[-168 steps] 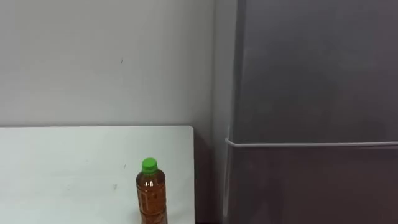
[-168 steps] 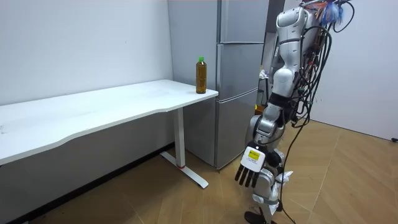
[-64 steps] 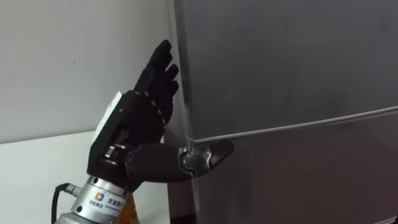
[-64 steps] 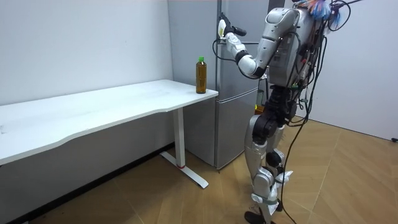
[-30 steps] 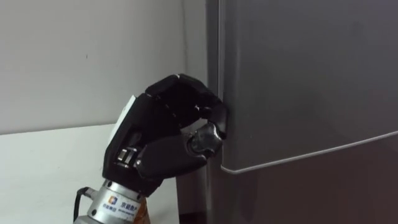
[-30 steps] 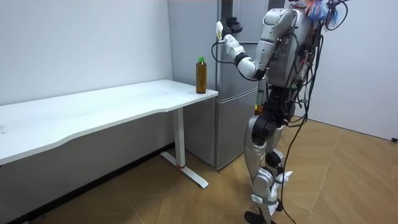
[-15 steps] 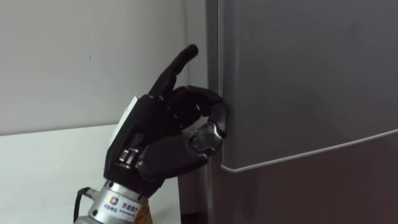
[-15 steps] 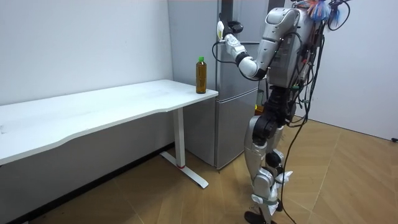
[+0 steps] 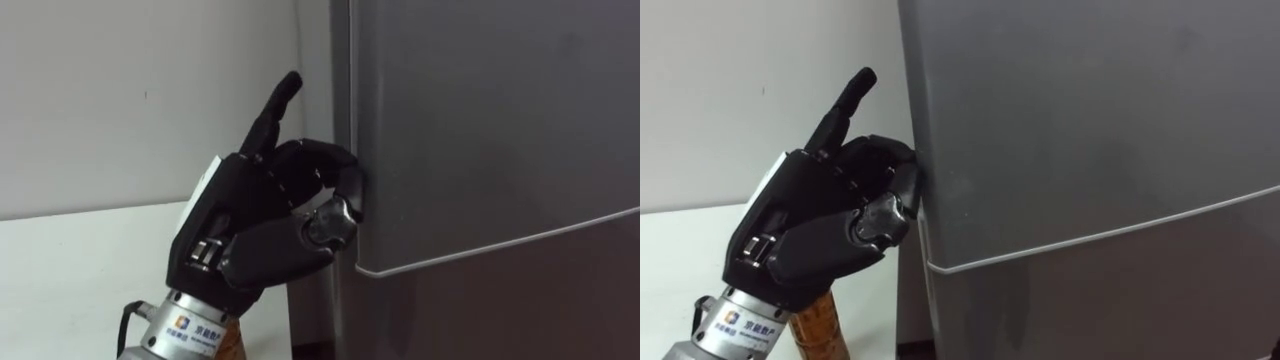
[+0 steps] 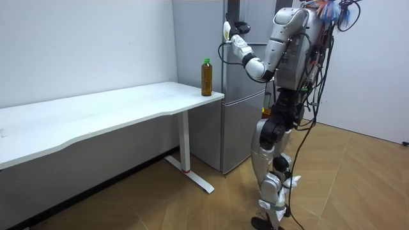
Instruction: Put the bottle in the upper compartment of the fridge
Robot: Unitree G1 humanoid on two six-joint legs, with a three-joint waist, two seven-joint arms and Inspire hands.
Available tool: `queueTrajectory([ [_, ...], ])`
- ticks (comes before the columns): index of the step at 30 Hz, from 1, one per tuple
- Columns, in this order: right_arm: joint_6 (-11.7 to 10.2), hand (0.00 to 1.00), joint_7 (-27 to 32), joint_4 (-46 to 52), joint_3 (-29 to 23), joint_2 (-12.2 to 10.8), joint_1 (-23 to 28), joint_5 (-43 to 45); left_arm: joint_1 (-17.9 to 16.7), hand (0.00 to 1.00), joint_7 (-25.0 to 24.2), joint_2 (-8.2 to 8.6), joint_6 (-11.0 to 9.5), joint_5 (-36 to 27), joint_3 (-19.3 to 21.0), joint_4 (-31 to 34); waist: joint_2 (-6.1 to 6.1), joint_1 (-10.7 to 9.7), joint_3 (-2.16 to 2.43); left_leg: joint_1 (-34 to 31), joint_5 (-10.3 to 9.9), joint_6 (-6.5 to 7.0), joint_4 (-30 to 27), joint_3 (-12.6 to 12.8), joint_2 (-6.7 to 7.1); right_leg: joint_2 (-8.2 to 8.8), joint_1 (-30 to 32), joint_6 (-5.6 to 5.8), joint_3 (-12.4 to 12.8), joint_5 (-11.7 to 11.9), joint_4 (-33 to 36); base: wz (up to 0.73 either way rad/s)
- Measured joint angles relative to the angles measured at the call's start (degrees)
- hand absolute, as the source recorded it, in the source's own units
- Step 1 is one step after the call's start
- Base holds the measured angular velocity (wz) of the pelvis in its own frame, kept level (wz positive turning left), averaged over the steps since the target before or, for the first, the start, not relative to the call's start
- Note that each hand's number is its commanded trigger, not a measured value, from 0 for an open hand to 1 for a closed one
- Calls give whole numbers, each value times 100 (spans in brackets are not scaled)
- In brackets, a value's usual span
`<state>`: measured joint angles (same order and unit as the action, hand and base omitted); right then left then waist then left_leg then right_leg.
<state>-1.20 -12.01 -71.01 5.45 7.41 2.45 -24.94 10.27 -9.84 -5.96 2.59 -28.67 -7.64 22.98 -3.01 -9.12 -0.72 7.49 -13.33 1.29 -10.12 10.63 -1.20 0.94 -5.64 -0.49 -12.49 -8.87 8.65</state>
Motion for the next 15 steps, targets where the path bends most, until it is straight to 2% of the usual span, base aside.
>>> queueTrajectory([
  [7,0,0,-1,-4,-6,2,-10,-41,0,0,0,39,0,4,-34,-3,-61,-11,-5,17,0,44,50,178,2,-18,45,33,138,23,9,1],
  [15,1,0,-17,-1,-62,1,-9,-45,0,0,1,83,-4,17,-33,-3,-68,-61,-4,14,-22,91,80,404,-10,-23,111,70,238,83,14,-5],
])
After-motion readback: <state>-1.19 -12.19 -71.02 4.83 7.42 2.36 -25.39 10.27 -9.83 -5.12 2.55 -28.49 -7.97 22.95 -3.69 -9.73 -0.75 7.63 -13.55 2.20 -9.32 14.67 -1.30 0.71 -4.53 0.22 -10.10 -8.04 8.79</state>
